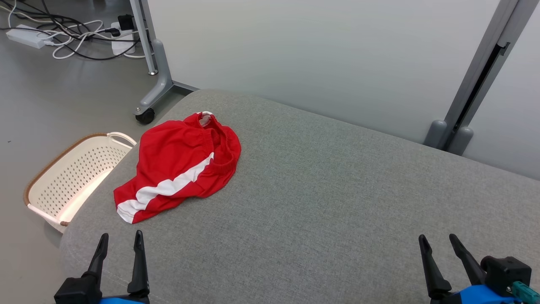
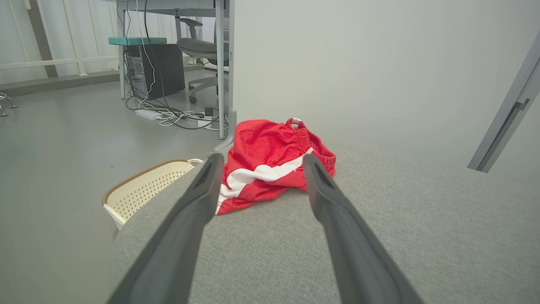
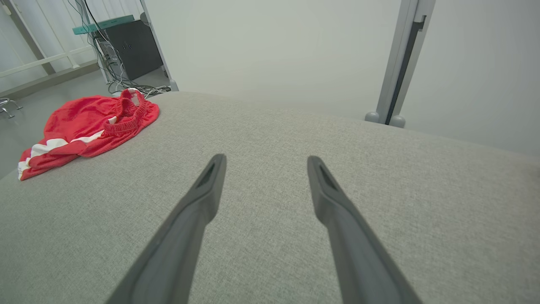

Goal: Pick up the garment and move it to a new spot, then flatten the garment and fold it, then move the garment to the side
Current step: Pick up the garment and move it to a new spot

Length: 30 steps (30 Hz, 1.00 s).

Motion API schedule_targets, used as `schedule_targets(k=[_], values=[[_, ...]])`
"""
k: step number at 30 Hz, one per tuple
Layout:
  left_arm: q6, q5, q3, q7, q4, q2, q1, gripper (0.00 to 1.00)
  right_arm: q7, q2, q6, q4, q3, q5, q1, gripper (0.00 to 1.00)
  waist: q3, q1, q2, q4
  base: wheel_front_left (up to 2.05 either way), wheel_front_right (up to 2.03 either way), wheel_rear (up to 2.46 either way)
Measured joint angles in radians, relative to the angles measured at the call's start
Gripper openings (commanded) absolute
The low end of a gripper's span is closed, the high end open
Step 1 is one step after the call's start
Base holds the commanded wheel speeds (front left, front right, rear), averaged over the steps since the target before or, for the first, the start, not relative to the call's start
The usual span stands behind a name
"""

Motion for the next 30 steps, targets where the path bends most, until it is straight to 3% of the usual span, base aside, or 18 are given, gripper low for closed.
schedule_targets(k=[11, 17, 21, 26, 30], values=[[0.026, -0.01, 0.002, 0.052, -0.039, 0.007, -0.004, 1.0, 0.001, 0.0, 0.0, -0.002, 0.003, -0.008, -0.002, 1.0, 0.013, 0.0, 0.0, -0.005, 0.0, 0.0, 0.0], [0.036, -0.038, 0.014, 0.197, -0.15, 0.044, -0.095, 1.0, 0.007, 0.0, 0.0, -0.021, 0.006, -0.01, -0.003, 1.0, 0.046, 0.0, 0.0, -0.003, 0.0, 0.0, 0.0], [0.021, -0.113, 0.052, 0.33, -0.191, 0.076, -0.196, 1.0, 0.017, 0.0, 0.0, -0.037, 0.02, -0.019, -0.028, 1.0, 0.098, 0.0001, 0.0, -0.021, 0.0, 0.0, 0.0], [0.015, -0.17, 0.116, 0.474, -0.164, 0.165, -0.333, 1.0, 0.033, 0.0, 0.0, -0.058, 0.044, -0.039, -0.065, 1.0, 0.179, 0.0001, -0.0001, -0.067, 0.0, 0.0, 0.0], [0.01, -0.236, 0.162, 0.564, -0.081, 0.202, -0.426, 1.0, 0.046, 0.0, 0.0, -0.076, 0.069, -0.051, -0.101, 1.0, 0.243, 0.0001, 0.0, -0.122, 0.0, 0.0, 0.0]])
